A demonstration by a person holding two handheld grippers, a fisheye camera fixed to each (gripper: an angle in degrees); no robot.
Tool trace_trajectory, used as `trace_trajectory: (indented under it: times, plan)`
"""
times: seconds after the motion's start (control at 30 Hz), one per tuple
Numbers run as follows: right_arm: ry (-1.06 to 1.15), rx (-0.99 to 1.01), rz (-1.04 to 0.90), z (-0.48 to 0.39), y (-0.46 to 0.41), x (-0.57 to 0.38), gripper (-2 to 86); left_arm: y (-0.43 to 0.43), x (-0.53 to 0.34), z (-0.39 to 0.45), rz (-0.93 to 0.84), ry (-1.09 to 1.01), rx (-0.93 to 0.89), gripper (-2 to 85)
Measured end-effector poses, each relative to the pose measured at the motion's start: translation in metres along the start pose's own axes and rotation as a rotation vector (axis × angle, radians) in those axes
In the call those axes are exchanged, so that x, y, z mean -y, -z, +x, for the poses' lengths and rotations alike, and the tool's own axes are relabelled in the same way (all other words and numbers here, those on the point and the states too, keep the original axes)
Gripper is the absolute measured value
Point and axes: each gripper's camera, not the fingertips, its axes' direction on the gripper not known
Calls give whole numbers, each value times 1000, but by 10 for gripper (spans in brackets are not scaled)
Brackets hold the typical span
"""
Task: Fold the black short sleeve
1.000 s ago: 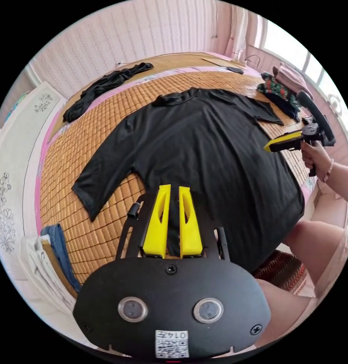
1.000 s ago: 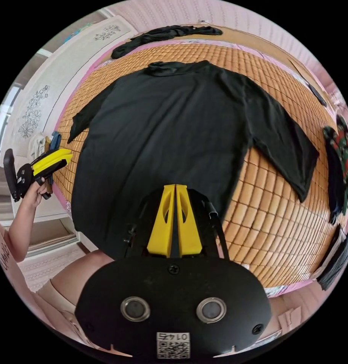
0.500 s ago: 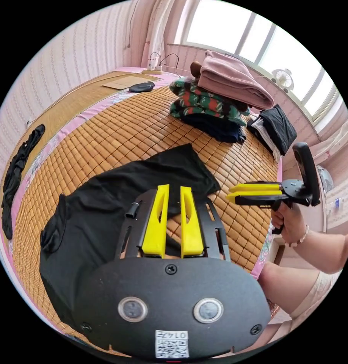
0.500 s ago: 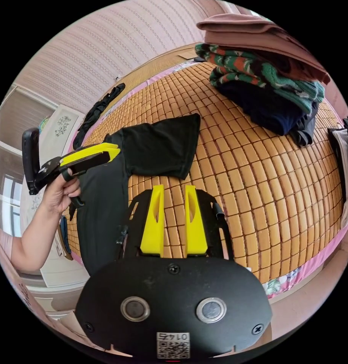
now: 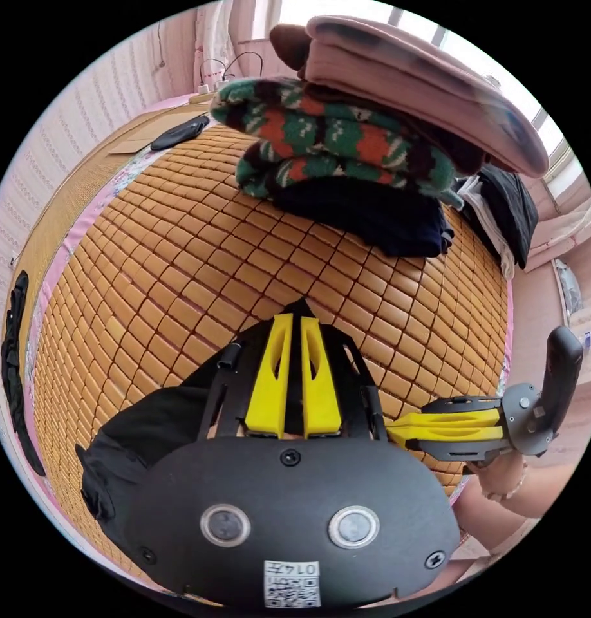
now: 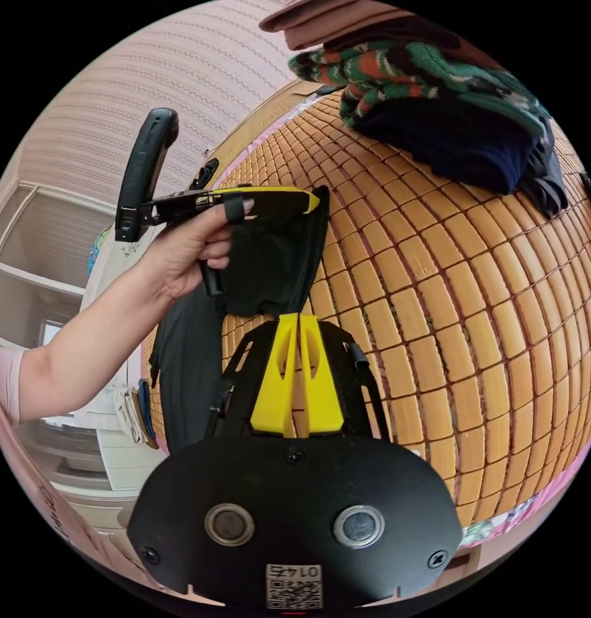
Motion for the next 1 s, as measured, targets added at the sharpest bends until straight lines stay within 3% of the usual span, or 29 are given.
trace_trajectory:
  times: [0.2, 0.43, 0.63, 1.0]
  plan:
    - [137, 71, 91, -48, 60, 0, -3, 99, -80, -65, 206, 113, -11, -8]
    - [477, 290, -23, -175, 53, -13, -3, 257, -310, -175, 360, 348, 75, -10]
    - [523, 232, -202, -223, -13, -63, -4, 232, -447, -217, 267, 565, 52, -10]
    - [564, 158, -438, -262, -90, -126, -3, 194, -535, -272, 221, 711, -58, 14]
